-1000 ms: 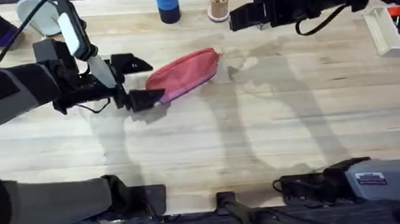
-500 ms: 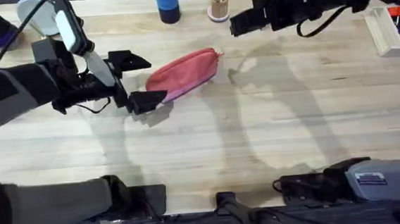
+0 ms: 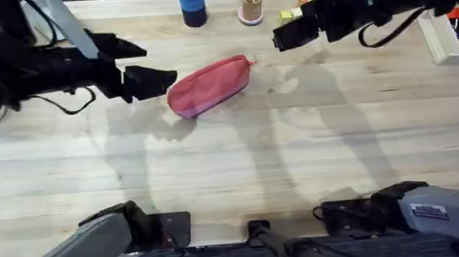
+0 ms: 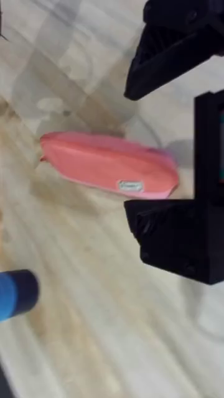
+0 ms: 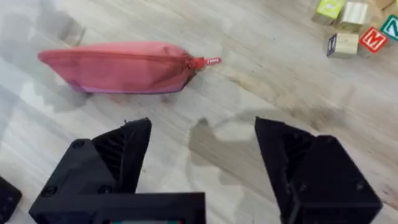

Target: Unzip the bag, pick up the pens from the table one at a time and place them inside, then zip the bag closed.

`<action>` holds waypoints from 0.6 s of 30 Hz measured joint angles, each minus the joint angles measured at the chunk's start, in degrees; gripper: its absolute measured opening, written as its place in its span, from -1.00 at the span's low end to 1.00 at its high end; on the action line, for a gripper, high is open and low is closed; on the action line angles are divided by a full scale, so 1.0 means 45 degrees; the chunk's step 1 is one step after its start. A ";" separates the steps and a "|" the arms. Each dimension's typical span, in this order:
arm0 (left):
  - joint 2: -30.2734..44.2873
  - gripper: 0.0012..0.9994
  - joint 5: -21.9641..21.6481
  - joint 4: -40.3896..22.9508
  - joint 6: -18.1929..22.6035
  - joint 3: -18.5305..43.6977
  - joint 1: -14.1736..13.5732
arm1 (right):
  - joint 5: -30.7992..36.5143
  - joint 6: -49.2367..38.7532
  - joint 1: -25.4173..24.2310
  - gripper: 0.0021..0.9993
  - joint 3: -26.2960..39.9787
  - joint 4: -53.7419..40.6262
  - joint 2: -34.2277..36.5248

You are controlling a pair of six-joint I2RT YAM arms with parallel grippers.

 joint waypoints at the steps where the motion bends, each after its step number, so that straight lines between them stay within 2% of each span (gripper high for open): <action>1: -0.0152 0.99 -0.0231 -0.0621 -0.0092 0.0249 0.0000 | 0.0000 0.0000 0.0000 1.00 0.0000 -0.0107 -0.0078; 6: -0.0768 0.99 -0.1635 -0.3400 -0.1128 0.1842 0.0000 | 0.0000 -0.0035 0.0000 1.00 0.0000 -0.0165 -0.0619; 10: -0.1105 0.99 -0.2644 -0.5013 -0.1989 0.3155 0.0000 | 0.0000 -0.0039 0.0000 1.00 0.0000 -0.0076 -0.1214; 14: -0.1272 0.99 -0.3072 -0.6014 -0.2423 0.4118 0.0000 | 0.0000 -0.0039 0.0000 1.00 0.0000 -0.0067 -0.1622; 18: -0.1289 0.99 -0.3284 -0.6220 -0.2822 0.4625 0.0000 | 0.0000 -0.0039 0.0000 1.00 0.0000 -0.0062 -0.1714</action>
